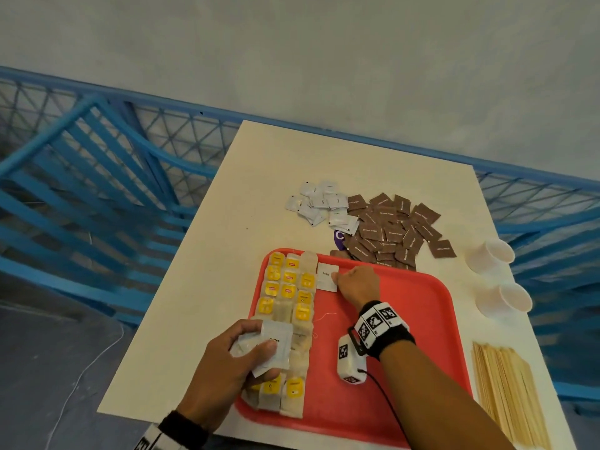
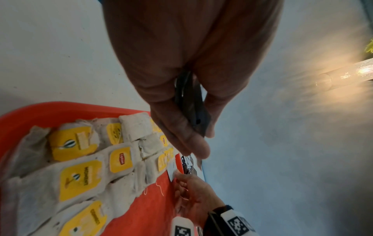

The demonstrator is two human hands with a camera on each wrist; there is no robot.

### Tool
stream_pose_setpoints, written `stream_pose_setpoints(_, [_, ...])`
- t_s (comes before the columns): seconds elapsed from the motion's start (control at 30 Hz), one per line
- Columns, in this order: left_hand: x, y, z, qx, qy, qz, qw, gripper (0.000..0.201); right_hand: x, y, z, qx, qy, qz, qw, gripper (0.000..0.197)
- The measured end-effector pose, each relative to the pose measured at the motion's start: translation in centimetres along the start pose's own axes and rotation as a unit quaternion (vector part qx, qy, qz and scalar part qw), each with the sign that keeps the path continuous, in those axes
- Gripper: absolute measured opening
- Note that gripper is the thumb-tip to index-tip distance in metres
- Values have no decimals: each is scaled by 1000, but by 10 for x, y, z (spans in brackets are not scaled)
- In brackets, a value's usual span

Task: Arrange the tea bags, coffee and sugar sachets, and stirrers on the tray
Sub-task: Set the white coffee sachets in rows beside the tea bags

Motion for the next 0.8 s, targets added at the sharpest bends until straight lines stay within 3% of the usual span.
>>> stream_pose_setpoints(0.2, [-8,12,0,22,8,0,1000,25,-2,4,9,-1,-39,-22,999,18])
stream_pose_setpoints(0.37, [-21,27,6,45,20,2,999,35,23,-34,53,9,-98,-94,991,16])
stream_pose_setpoints(0.47, [-27,42,11,64,33,-7,997,29,54,-48,128,161,-149,-213,952,25])
stream_pose_setpoints(0.53, [-30,56,16,79,41,-28,996,25,64,-50,171,235,-180,-220,930,24])
stream_pose_setpoints(0.6, [-33,70,21,96,54,-65,992,25,61,-61,185,207,-197,-233,930,19])
stream_pose_setpoints(0.67, [-32,79,25,107,66,-109,986,37,47,-71,184,168,-179,-269,931,21])
stream_pose_setpoints(0.8, [-27,88,32,122,85,-177,973,51,33,-76,191,180,-151,-319,918,24])
Point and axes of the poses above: each hand's wrist, its own z-axis away from the middle knuckle, its own y-axis out of the palm, x = y × z, the point moved 10 cm from there along -z, towards the middle knuckle, and after that the axes turned 1 degree about -z, right-handed, at the moved point
